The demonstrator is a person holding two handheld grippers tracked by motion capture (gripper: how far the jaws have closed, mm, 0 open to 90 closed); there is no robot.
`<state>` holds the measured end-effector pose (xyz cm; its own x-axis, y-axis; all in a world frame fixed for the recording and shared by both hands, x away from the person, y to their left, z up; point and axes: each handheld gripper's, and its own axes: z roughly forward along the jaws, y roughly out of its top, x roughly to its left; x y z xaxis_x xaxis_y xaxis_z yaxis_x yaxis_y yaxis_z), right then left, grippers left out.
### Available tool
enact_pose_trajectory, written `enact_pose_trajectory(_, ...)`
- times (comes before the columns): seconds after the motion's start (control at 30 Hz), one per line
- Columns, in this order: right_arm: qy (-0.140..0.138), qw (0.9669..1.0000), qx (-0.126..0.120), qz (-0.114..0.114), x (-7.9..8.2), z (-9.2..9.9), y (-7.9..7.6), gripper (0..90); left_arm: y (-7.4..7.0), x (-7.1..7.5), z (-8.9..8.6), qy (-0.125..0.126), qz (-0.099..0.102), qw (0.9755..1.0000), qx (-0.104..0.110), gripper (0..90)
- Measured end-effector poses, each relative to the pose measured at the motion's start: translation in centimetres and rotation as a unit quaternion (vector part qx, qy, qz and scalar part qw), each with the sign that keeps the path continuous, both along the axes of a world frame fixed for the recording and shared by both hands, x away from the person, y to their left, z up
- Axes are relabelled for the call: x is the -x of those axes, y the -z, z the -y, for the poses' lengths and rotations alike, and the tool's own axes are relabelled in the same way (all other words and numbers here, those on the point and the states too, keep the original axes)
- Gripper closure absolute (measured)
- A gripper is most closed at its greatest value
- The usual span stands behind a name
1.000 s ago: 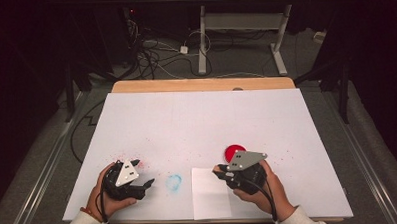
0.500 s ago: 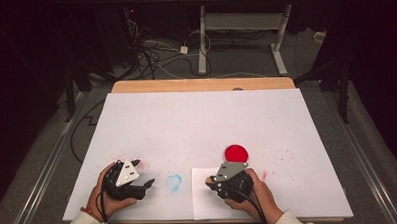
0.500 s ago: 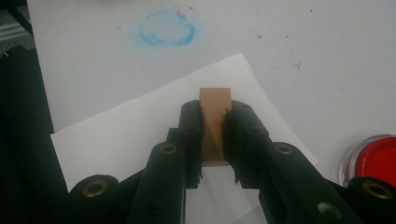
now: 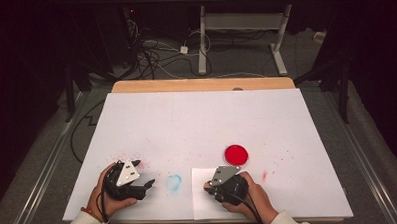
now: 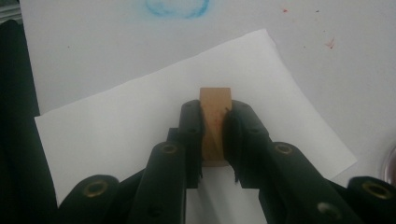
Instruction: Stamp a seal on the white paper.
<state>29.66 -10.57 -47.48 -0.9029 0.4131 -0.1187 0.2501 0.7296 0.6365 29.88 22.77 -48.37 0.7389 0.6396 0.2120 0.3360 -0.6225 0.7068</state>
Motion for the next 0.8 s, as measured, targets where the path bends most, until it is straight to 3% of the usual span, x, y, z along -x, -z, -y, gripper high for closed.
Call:
enact_pose_trajectory(0.53,-0.002,0.9996,-0.018,-0.022,-0.54,0.41,0.28,76.3,0.00,0.06,0.09,0.001,0.001,1.0000,-0.004,20.4)
enact_pose_trajectory(0.8,-0.007,0.9996,-0.021,-0.017,-0.51,0.49,0.40,76.3,0.03,0.06,0.11,0.002,0.000,1.0000,-0.005,20.4)
